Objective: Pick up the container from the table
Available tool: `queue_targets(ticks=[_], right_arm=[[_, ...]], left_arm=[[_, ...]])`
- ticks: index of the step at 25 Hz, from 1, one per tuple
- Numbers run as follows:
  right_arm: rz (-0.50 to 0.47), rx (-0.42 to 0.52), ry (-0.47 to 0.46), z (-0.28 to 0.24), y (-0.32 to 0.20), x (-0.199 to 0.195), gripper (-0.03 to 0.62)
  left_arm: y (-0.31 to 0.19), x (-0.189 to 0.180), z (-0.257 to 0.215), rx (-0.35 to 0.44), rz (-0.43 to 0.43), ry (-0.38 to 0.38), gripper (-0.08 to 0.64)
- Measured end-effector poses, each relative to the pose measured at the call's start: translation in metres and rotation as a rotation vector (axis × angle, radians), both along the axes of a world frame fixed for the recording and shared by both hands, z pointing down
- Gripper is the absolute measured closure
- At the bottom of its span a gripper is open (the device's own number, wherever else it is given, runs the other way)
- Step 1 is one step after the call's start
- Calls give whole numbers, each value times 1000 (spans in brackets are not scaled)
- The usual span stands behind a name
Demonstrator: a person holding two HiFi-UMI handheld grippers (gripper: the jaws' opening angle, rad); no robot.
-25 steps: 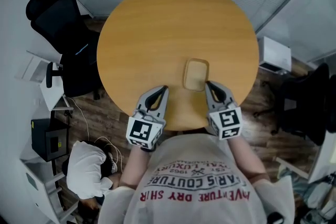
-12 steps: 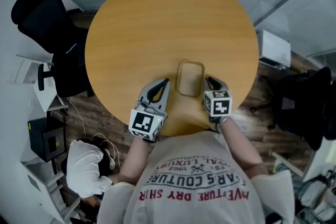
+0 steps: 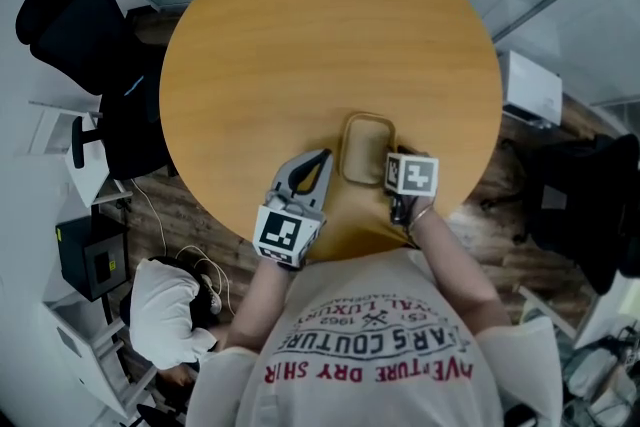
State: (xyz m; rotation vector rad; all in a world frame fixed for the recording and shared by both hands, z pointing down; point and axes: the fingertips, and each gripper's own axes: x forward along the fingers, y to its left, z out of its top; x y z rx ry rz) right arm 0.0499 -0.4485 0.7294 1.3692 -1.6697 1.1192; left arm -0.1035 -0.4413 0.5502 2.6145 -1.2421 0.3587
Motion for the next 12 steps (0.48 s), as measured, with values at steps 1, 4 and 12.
queue_targets(ticks=[1, 4, 12], right_arm=[[3, -20, -5, 3, 0, -2, 485], [0, -69, -7, 13, -1, -7, 486], [-40, -81, 34, 16, -7, -14, 567]], left_arm=[[-1, -1, 2, -4, 0, -5, 560], [-4, -5, 5, -25, -20, 0, 560], [-9, -15, 6, -22, -47, -12, 560]])
